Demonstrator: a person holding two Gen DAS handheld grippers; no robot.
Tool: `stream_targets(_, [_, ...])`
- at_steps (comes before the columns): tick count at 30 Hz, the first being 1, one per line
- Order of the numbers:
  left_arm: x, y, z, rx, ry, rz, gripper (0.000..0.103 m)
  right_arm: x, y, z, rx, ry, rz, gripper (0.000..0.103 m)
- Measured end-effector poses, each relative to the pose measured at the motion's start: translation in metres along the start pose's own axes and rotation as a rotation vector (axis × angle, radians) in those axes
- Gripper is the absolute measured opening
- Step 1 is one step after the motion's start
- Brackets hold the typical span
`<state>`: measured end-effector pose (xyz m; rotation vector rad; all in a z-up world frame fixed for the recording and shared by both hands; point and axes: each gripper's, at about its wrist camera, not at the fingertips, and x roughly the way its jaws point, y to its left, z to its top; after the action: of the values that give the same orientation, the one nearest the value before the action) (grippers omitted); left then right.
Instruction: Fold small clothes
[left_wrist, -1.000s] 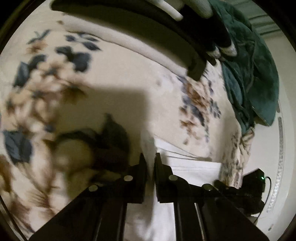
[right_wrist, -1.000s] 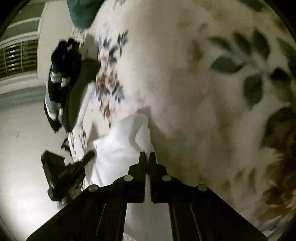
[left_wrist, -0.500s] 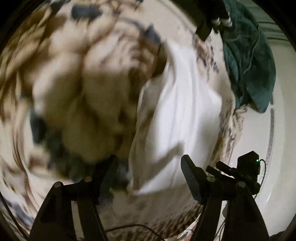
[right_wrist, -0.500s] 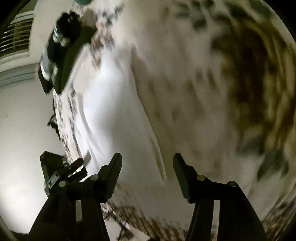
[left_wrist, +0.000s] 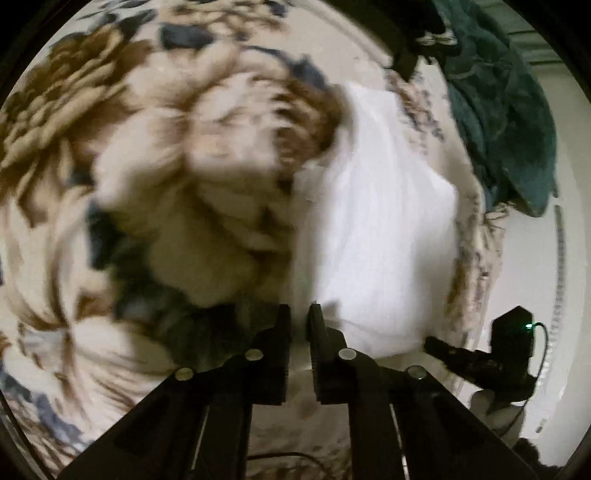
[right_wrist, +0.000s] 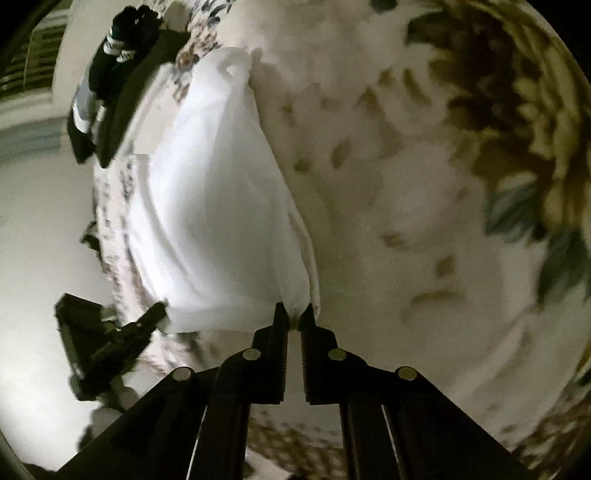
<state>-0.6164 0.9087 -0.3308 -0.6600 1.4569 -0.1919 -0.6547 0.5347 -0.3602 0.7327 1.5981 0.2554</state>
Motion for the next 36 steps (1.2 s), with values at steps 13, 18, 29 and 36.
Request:
stream_targets(13, [0.028,-0.003,0.051,-0.068,0.014,-0.296,0.081,-0.01,-0.016,0.046,0.007,0.007,0.189,0.074])
stream_targets(18, [0.065,-0.021,0.059,-0.015,0.077,-0.296,0.081,0.035,-0.008,0.067,-0.021,0.057,0.296,0.074])
stream_targets(29, [0.014,-0.03,0.046,-0.008,-0.053,-0.294,0.017,0.03,0.043,0.056,-0.074,0.006,0.288,0.011])
stream_targets(36, [-0.041,-0.064,0.072,0.014,-0.097,-0.321,0.017,-0.03,0.111,0.069,-0.163,-0.037,0.259,0.01])
